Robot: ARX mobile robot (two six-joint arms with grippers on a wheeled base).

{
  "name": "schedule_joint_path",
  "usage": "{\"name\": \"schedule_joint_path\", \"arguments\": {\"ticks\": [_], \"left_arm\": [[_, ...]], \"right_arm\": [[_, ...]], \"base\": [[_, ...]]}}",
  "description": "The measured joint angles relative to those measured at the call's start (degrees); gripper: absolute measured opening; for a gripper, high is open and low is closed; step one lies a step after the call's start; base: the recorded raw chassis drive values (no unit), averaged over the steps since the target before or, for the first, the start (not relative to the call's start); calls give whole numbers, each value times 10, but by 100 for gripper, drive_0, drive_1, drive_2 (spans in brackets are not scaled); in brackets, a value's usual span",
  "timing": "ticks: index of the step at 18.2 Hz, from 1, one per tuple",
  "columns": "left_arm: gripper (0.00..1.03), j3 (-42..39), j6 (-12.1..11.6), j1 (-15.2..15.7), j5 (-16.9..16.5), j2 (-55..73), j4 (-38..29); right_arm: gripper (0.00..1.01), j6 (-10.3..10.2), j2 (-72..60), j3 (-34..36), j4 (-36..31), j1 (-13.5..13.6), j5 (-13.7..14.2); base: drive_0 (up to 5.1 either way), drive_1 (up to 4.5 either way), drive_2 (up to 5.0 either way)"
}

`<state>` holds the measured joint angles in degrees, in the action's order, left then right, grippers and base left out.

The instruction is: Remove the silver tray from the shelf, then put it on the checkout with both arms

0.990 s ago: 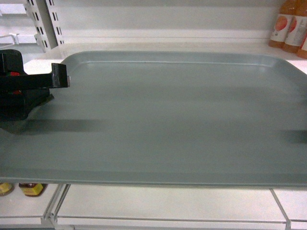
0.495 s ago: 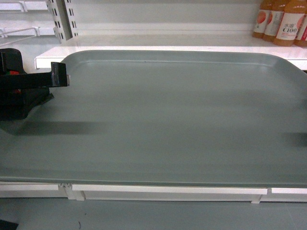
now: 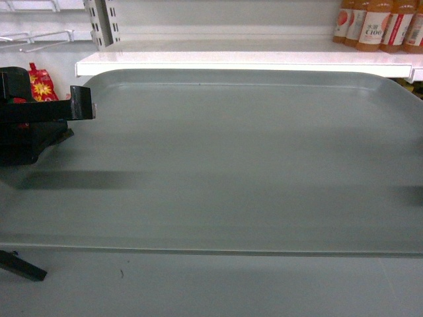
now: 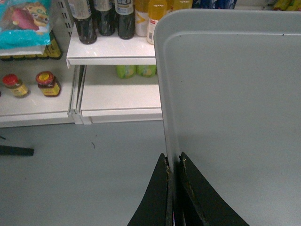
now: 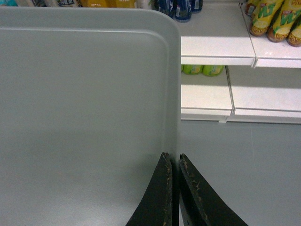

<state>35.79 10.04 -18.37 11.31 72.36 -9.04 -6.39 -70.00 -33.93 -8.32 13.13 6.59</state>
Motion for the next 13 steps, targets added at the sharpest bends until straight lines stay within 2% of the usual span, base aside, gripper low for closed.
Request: {"name": "schedule_joint_path", "arguments": {"ticks": [13], "left_arm": [[3,0,0,0,0,0,0]], "right_arm": [[2,0,0,-1,1,0,0]], "base": [[9,-405,422]]}}
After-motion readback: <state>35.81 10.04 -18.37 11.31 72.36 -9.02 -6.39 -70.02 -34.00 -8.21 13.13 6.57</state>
